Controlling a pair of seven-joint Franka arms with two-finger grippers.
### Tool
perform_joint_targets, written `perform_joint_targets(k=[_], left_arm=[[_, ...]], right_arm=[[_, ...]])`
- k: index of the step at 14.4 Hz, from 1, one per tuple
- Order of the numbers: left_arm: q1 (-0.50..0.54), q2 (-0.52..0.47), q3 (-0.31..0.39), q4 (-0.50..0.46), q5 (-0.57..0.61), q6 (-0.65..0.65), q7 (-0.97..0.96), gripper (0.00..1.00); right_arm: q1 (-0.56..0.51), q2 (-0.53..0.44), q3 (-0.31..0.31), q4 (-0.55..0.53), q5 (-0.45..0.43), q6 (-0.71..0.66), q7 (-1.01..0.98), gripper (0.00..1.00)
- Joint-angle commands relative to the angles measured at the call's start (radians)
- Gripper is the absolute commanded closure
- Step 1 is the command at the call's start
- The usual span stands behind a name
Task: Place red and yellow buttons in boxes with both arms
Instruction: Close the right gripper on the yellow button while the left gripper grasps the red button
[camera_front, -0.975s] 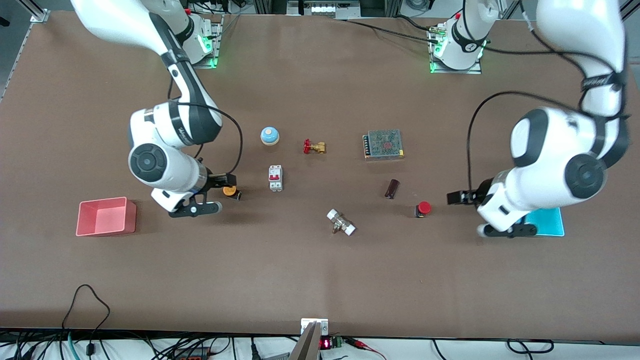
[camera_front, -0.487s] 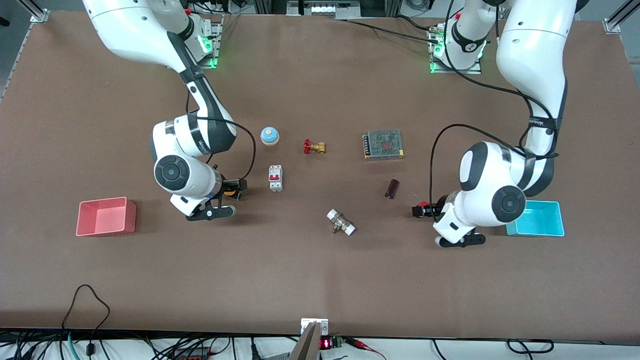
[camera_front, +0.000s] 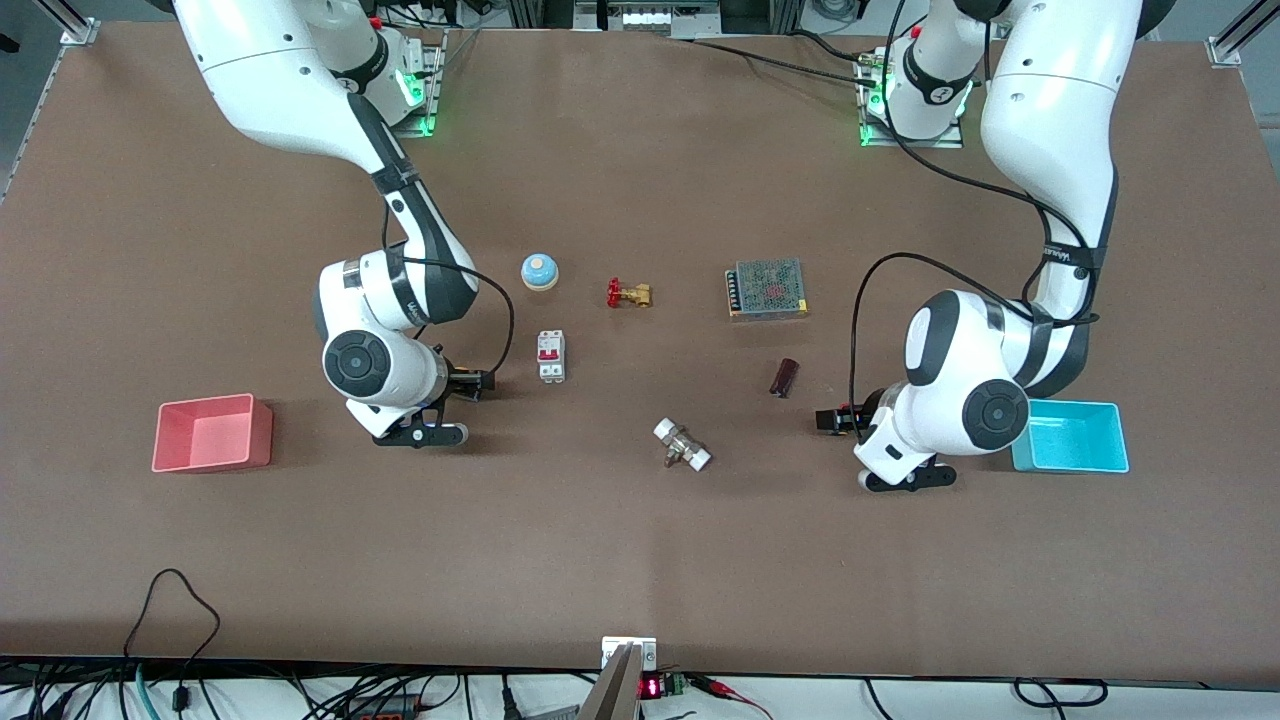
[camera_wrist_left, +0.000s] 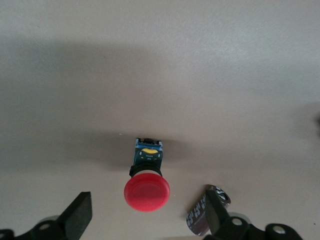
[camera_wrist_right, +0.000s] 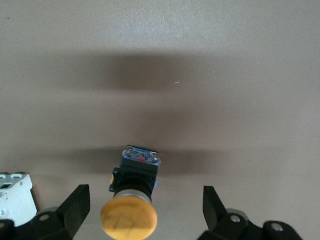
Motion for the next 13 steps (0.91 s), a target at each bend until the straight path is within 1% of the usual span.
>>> perform_joint_targets(k=[1,4,7,10,13], left_arm=[[-0.013,0.0,0.01,-0.01,-0.003,0.002,-0.004,0.08],[-0.013,0.0,0.01,-0.018,-0.003,0.004,-0.004,0.23],[-0.013,0.0,0.012,-0.018,-0.003,0.004,-0.004,0.4],[-0.013,0.0,0.012,-0.019,-0.003,0.014,-0.004,0.58],[-0.009,-0.003,0.016,-0.018,-0.005,0.011,-0.007,0.71]], right_arm=[[0.003,0.015,-0.001,0.022,0.016,-0.002,0.032,0.0],[0.009,0.02,-0.001,0.024,0.013,-0.002,0.11,0.0],[0.009,0.024,-0.001,0.024,0.015,-0.002,0.197,0.0],[0.009,0.031,-0.001,0.024,0.018,-0.001,0.208,0.0],[0.009,0.029,-0.001,0.024,0.025,-0.001,0.213,0.03]])
